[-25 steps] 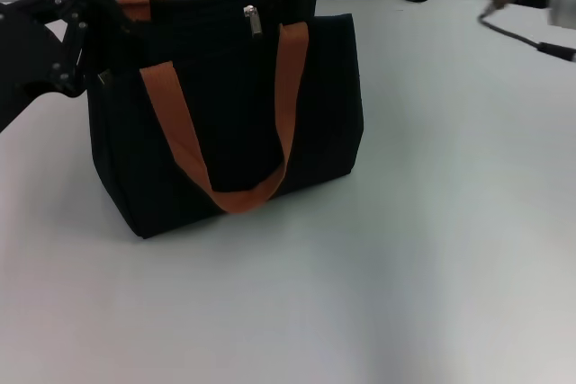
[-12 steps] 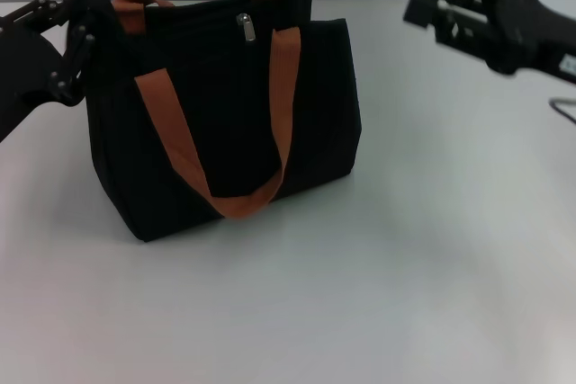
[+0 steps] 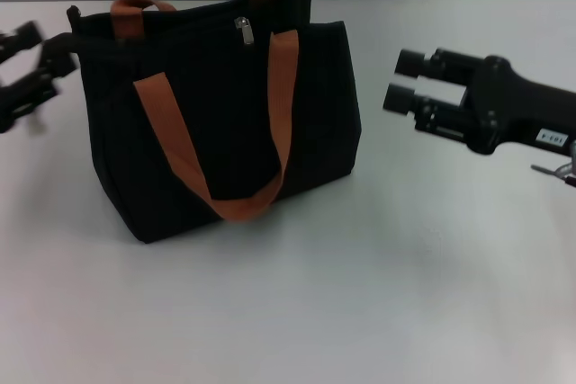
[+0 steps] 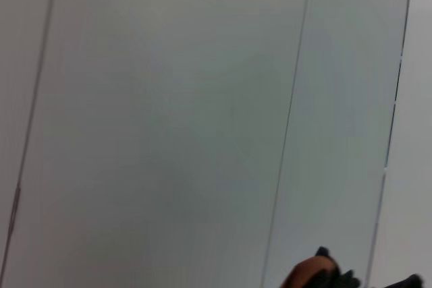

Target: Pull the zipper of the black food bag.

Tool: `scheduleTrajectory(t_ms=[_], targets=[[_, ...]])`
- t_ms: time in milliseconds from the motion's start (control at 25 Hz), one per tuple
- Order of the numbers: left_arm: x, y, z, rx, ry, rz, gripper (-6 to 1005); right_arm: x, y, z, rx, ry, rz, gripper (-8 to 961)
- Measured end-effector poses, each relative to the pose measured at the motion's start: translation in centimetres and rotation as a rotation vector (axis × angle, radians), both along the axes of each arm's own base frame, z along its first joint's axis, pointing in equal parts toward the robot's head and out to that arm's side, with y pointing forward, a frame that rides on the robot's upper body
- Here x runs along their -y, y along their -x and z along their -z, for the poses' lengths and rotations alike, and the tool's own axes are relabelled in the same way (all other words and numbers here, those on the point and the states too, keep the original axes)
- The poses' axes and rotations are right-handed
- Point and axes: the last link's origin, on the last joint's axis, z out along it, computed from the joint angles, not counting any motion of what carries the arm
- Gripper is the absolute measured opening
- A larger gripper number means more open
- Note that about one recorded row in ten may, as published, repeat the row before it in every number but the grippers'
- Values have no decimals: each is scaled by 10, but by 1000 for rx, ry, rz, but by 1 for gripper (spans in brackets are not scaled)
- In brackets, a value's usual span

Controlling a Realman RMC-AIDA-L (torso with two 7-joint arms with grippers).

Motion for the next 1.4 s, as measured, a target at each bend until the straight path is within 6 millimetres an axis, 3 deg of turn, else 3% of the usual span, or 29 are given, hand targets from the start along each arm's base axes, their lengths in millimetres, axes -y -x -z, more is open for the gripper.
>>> scheduleTrajectory(t_ms=[120, 360, 440, 520, 560, 640, 720, 920, 1080, 1400], targets=[[11, -1, -23, 16, 53, 28, 606, 3, -3, 5, 30, 9, -10, 606], [22, -16, -22, 33, 136, 146, 733, 9, -8, 14, 78, 24, -42, 618], [26, -23, -13, 23, 169, 212, 784, 11, -8, 18, 99, 27, -66, 622], [35, -34, 7, 10, 208, 320, 784, 17, -9, 25, 128, 34, -118, 626], [35, -34, 7, 10, 208, 320, 784, 17, -9, 25, 128, 34, -118, 628], [41, -41, 27, -15, 256, 387, 784, 21, -10, 30, 145, 48, -149, 632], [53, -48, 66, -78, 382, 464, 784, 30, -11, 38, 168, 89, -206, 636], [60, -43, 95, -128, 457, 446, 784, 42, -16, 52, 176, 117, -235, 678], [63, -36, 107, -149, 440, 426, 784, 46, -19, 60, 171, 97, -255, 812], [64, -34, 107, -157, 438, 431, 784, 43, -16, 68, 186, 101, -266, 823]])
